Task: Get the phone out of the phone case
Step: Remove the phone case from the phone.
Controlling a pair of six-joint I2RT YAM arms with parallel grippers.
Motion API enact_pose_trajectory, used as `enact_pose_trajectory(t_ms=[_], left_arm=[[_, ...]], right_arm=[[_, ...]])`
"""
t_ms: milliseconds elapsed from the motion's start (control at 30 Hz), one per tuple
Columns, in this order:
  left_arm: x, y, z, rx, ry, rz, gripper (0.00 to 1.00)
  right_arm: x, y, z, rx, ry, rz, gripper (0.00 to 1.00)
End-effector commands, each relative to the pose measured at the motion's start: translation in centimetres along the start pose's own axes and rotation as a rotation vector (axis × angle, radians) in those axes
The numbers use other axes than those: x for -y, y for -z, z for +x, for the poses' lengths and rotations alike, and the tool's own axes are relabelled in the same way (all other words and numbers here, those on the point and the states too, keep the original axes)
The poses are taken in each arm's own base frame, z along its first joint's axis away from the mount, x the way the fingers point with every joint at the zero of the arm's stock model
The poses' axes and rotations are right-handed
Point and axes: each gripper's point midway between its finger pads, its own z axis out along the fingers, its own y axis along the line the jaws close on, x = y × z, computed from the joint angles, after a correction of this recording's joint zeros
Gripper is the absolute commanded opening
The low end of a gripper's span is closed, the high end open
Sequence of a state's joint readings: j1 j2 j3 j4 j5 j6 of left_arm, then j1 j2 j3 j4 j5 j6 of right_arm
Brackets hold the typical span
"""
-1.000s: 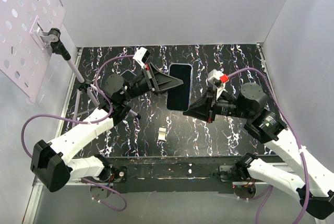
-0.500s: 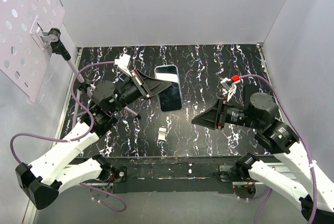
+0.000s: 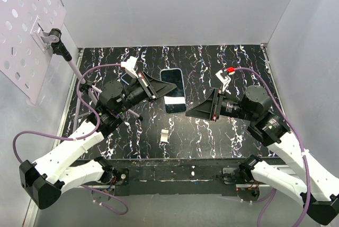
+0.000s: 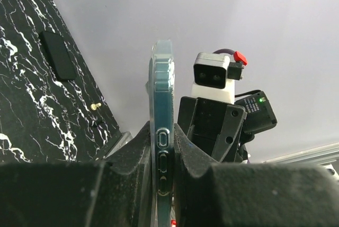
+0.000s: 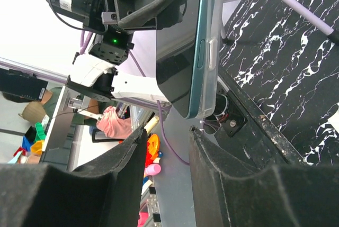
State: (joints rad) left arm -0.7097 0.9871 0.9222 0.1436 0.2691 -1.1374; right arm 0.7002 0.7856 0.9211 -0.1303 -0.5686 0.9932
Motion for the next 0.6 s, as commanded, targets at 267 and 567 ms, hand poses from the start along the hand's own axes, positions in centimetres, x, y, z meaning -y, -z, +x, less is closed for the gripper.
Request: enact_pose_trajectory(t_ms=[267, 567], left_arm=[[2.7, 0.5, -0.4, 0.016, 0.023, 0.124, 0.00], [2.9, 0.7, -0.6, 0.023, 0.020, 0.127, 0.00]], right_arm=[[-1.2, -0.5, -1.7, 0.058, 0.039, -0.050, 0.44], [-0.1, 0.2, -1.5, 0.078, 0.056, 0.017, 0.44]])
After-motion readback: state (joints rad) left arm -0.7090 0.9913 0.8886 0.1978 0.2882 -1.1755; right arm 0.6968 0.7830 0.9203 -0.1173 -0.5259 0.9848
